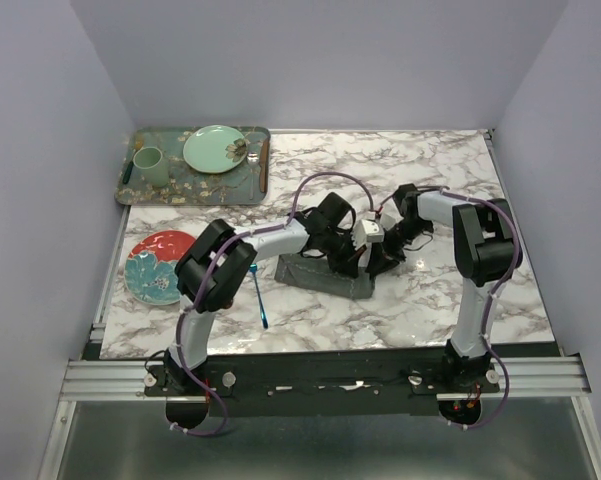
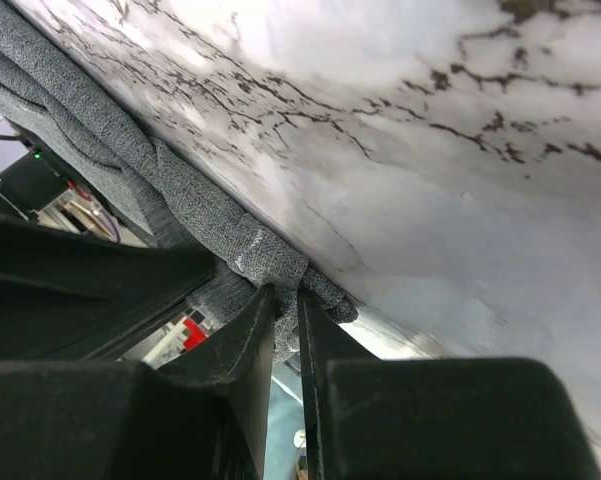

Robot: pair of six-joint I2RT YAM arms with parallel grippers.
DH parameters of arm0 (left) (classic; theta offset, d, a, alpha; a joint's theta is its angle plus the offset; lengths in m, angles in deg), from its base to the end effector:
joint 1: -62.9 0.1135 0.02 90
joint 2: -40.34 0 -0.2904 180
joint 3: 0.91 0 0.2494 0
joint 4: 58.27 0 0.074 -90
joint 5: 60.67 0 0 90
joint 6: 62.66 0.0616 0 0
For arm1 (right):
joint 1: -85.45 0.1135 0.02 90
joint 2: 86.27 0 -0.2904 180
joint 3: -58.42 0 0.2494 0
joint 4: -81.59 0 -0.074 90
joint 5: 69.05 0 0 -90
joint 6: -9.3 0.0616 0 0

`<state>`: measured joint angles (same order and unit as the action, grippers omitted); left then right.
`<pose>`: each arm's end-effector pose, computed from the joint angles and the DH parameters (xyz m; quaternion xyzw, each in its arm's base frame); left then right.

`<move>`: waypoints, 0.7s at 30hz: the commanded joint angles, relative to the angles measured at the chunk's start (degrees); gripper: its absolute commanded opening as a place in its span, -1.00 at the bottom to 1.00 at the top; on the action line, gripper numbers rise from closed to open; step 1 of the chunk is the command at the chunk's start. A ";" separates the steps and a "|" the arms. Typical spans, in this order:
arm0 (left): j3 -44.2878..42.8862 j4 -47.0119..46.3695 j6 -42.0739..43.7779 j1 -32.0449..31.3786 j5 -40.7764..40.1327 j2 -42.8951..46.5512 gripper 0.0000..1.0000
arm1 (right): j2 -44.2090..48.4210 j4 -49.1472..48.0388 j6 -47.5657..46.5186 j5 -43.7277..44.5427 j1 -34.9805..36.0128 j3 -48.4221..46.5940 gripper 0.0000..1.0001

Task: Fold the napkin into a case and place the utensils inside
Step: Stuff the top corner of the smaller-rectangle-folded napkin into the folded napkin.

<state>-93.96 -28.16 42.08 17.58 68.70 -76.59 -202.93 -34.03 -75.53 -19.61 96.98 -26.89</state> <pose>0.2894 -0.3482 0.1731 0.5383 0.7231 -0.3858 0.1963 0.3361 0.1095 0.1231 0.0347 -0.9364 -0.3357 0.0967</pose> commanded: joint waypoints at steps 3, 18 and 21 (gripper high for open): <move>5.12 -3.09 -3.13 0.58 -2.55 7.58 -1.00 | -2.43 -0.53 -1.39 7.33 0.34 -3.48 -0.54; 4.34 -1.33 -21.68 4.54 -1.32 2.59 -1.00 | -2.61 -2.02 -8.24 9.88 0.42 -10.08 -0.54; 2.41 -1.42 -24.05 5.59 0.35 0.03 -1.00 | -1.38 -2.64 -9.56 8.92 0.69 -8.94 -0.53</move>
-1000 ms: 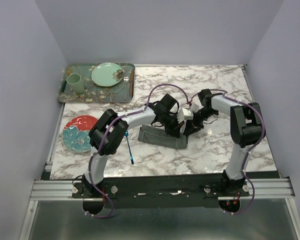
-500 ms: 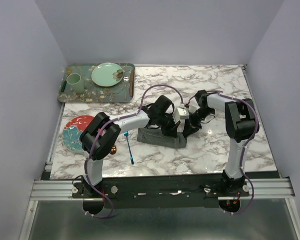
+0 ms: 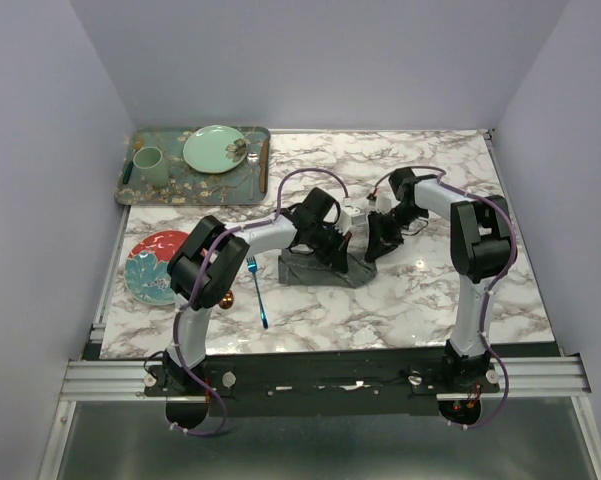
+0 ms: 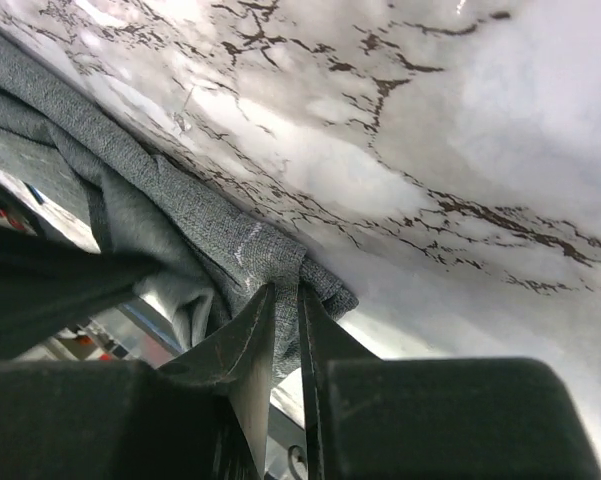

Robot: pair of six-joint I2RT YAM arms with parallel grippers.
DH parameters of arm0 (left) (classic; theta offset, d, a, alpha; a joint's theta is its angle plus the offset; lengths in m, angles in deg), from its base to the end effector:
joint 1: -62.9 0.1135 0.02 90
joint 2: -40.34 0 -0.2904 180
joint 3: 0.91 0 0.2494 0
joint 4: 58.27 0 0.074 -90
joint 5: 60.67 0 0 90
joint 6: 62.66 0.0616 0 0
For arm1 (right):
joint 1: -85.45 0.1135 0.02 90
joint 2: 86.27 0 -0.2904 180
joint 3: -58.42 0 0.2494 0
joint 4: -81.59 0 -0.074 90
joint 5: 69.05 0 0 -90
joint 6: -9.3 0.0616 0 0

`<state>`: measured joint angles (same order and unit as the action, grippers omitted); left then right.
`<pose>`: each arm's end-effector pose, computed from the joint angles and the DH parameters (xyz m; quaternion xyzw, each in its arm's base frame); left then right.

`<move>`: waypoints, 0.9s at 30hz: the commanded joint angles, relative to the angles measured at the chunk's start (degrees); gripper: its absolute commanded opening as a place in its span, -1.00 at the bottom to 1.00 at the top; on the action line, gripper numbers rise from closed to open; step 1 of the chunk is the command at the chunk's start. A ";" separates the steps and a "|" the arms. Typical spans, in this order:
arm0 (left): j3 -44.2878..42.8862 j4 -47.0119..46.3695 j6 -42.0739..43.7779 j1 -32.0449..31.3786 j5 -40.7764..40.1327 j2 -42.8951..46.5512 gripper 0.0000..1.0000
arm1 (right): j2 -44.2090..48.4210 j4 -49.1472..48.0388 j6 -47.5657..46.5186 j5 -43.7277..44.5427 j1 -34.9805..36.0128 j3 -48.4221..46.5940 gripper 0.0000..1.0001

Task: Fold the napkin into a case and place the utensils inside
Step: Stuff the top corner of the smaller-rectangle-folded napkin into the folded napkin.

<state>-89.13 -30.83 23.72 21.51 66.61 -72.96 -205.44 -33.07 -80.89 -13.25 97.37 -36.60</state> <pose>0.3021 -0.3160 0.1769 0.3876 0.8158 -0.3961 0.1654 0.3747 0.1145 0.1401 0.1021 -0.9503 -0.2929 0.0258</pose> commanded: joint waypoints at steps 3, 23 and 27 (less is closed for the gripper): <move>-4.27 1.68 -6.67 1.92 3.68 -5.53 -1.00 | 3.15 -4.66 -4.56 0.98 0.38 1.82 -0.49; -5.06 1.69 -10.71 3.24 5.35 -9.31 -1.00 | 14.06 -14.94 -10.36 6.06 6.80 10.78 -0.46; -5.15 1.77 -10.89 3.68 5.88 -9.93 -1.00 | 14.32 -17.31 -11.15 7.74 7.50 12.45 -0.43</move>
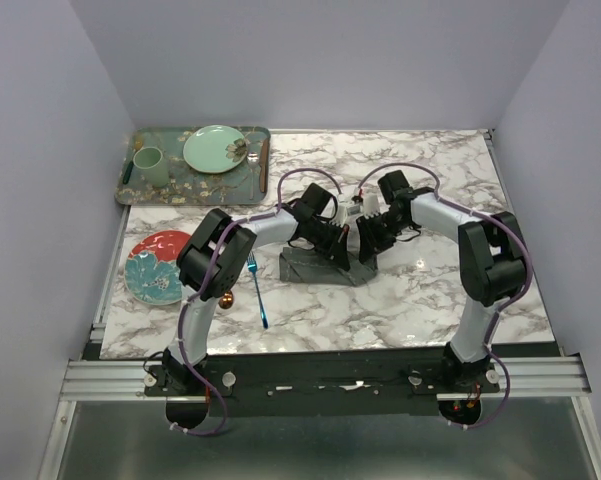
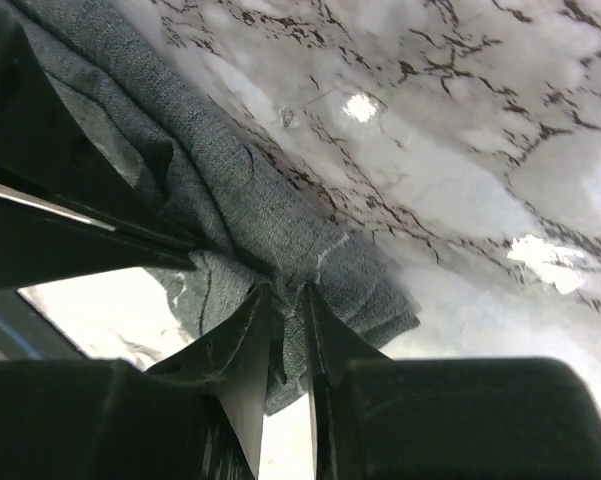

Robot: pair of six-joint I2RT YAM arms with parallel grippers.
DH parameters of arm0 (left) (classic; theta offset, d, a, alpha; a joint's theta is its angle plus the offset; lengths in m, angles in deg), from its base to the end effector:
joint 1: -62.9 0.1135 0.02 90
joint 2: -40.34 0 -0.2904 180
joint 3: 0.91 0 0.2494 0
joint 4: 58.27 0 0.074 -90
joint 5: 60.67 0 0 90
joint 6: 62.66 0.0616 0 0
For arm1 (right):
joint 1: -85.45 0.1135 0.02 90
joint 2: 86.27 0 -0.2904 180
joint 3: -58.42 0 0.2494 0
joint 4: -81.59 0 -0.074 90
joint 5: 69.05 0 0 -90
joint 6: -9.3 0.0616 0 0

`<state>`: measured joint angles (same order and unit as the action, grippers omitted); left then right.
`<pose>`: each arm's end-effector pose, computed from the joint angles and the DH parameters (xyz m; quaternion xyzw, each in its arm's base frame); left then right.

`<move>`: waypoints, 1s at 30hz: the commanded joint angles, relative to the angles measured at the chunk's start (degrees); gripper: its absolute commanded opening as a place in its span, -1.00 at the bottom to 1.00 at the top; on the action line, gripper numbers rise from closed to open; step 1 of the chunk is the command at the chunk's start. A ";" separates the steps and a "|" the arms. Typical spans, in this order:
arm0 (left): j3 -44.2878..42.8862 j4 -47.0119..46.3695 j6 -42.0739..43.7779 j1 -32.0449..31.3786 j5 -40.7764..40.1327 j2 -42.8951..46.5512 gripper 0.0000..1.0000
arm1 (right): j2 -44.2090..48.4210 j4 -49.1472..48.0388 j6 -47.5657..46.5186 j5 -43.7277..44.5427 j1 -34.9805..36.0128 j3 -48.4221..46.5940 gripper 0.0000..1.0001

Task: Fold the napkin into a case and place the utensils inside
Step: Stuff the top corner of the smaller-rectangle-folded napkin into the folded napkin.

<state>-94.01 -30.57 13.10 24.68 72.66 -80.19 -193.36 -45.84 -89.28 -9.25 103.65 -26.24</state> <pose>0.3327 -0.3158 0.1513 0.2924 0.8443 -0.4390 0.0941 0.3407 0.1446 0.1730 -0.2547 0.9233 0.2679 0.1039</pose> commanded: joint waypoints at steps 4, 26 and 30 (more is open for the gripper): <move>-0.36 1.60 -0.35 0.86 0.00 -3.04 -1.00 | 2.23 -7.09 -2.23 4.44 1.75 3.24 -0.39; -1.42 2.57 -0.61 2.88 1.23 -5.06 -1.00 | 11.02 -18.00 -9.43 7.16 5.27 12.90 -0.25; -1.51 2.57 -0.88 3.06 1.58 -5.42 -1.00 | 11.99 -18.96 -10.75 7.69 6.32 13.96 -0.26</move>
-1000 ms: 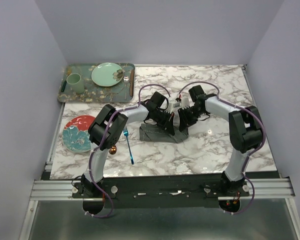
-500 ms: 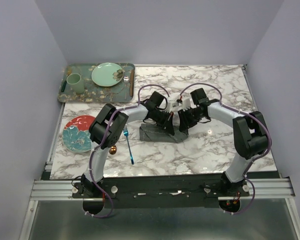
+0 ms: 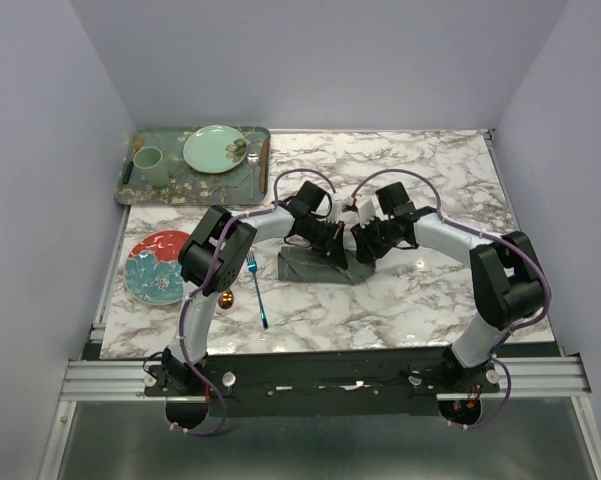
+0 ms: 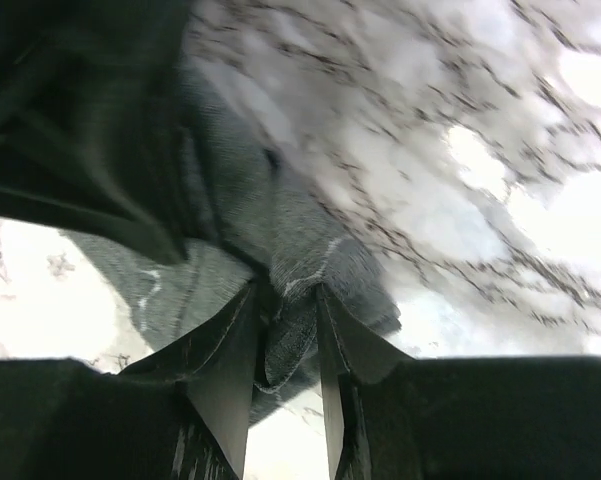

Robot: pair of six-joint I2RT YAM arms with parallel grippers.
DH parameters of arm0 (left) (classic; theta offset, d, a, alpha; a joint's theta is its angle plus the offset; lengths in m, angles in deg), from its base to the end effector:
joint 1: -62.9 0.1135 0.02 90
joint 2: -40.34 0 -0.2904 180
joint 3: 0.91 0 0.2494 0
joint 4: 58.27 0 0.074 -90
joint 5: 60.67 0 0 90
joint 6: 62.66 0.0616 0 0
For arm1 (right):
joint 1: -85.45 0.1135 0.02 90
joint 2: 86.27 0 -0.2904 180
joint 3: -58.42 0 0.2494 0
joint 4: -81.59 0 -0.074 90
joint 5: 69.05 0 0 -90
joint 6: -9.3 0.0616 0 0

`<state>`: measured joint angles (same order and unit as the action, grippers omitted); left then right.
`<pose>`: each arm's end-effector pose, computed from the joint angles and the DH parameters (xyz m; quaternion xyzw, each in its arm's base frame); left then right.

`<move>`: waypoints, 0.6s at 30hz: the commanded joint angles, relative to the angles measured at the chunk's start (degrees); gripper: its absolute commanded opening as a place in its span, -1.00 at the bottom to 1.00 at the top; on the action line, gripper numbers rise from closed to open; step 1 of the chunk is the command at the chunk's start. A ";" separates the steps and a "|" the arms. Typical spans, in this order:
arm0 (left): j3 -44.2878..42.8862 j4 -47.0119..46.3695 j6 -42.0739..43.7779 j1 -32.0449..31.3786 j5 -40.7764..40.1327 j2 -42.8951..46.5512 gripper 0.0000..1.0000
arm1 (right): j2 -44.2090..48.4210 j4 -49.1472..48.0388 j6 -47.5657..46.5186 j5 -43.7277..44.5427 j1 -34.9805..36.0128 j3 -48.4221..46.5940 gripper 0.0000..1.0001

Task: Fold the napkin into a case and place the utensils inside
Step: Stuff the top corner of the smaller-rectangle-folded napkin into the folded napkin.

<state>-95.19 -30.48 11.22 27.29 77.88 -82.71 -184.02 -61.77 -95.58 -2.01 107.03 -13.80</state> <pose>0.3473 -0.3055 0.1411 0.2643 0.8404 -0.4687 0.0642 0.3122 0.1493 0.1782 -0.3430 0.8885 0.2066 0.2240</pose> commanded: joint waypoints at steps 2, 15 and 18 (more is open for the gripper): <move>-0.41 2.48 1.00 0.63 -3.38 -3.08 -1.00 | 3.27 -3.82 -4.90 0.55 3.20 2.14 -0.26; -0.68 2.57 1.09 0.72 -3.20 -3.43 -1.00 | 1.69 -5.41 -9.65 5.90 6.37 1.97 -0.25; -0.68 2.74 1.09 0.72 -3.12 -3.34 -1.00 | 0.99 -5.32 -10.26 8.45 6.72 1.88 -0.25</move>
<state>-96.04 -29.69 10.76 27.66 78.85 -83.47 -181.34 -65.53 -103.38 1.57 112.78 -11.88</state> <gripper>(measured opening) 0.012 0.373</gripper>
